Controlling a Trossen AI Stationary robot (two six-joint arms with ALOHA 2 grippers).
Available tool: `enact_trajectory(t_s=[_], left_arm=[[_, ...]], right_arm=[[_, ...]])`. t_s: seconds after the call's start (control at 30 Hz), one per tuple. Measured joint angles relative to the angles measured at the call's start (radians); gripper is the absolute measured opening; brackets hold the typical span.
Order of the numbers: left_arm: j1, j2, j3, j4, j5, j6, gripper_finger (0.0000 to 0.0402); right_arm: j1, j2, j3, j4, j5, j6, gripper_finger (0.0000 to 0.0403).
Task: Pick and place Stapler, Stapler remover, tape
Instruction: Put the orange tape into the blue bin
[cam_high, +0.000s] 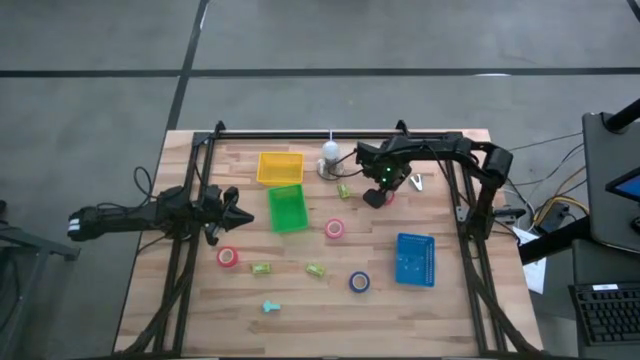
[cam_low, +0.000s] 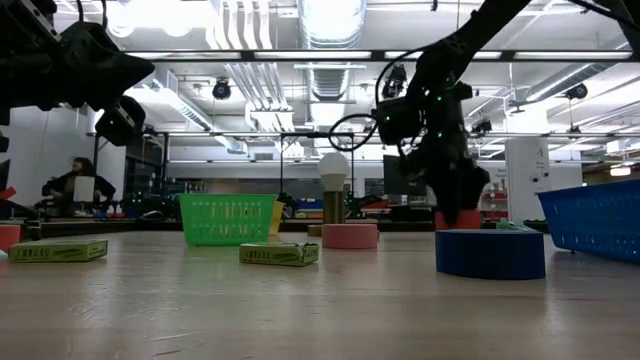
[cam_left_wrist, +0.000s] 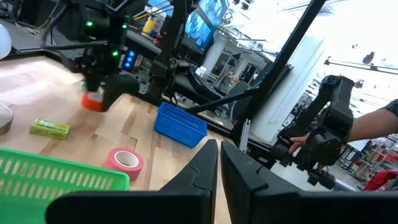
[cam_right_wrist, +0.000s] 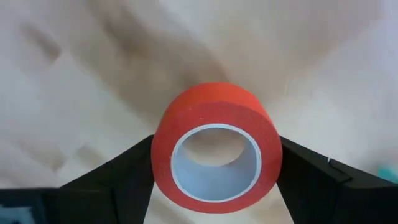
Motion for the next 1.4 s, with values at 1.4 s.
enact_trajectory(t_s=[1.4], left_arm=[[0.0, 0.0, 0.0, 0.0, 0.0, 0.0, 0.0023]], right_arm=[[0.739, -0.482, -0.388, 0.068, -0.001, 0.823, 0.0288]])
